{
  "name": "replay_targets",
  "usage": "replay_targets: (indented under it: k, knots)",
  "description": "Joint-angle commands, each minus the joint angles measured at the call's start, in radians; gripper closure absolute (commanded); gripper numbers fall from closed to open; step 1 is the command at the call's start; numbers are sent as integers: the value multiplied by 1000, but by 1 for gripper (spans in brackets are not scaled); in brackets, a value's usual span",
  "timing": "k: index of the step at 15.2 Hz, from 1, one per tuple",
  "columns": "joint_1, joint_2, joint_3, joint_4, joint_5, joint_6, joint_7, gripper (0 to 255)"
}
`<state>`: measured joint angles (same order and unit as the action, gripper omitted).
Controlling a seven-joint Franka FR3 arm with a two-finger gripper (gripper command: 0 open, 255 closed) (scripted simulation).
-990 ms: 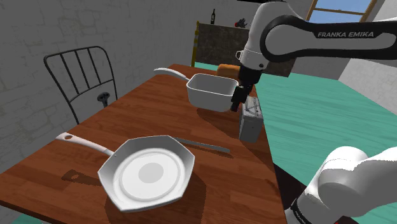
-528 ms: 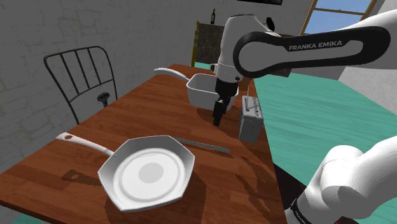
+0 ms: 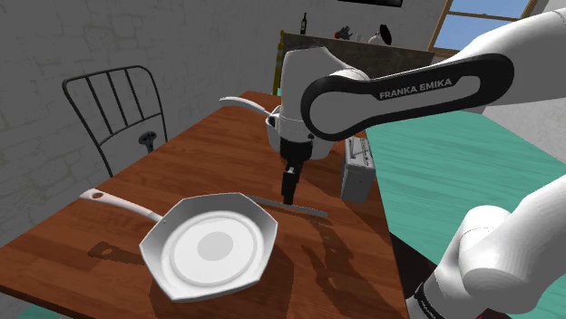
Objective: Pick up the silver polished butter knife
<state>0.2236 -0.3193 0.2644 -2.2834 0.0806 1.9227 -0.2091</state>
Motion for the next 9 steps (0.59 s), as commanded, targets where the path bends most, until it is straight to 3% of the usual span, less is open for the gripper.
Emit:
replay_targets:
  k: [1, 7, 8, 9]
  knots:
    - [1, 13, 4, -12, -1, 23, 0, 0]
    - [2, 33, 9, -57, -3, 88, 3, 0]
    - [2, 34, 10, -55, -3, 88, 4, 255]
    - [2, 35, 10, -56, -3, 89, 4, 255]
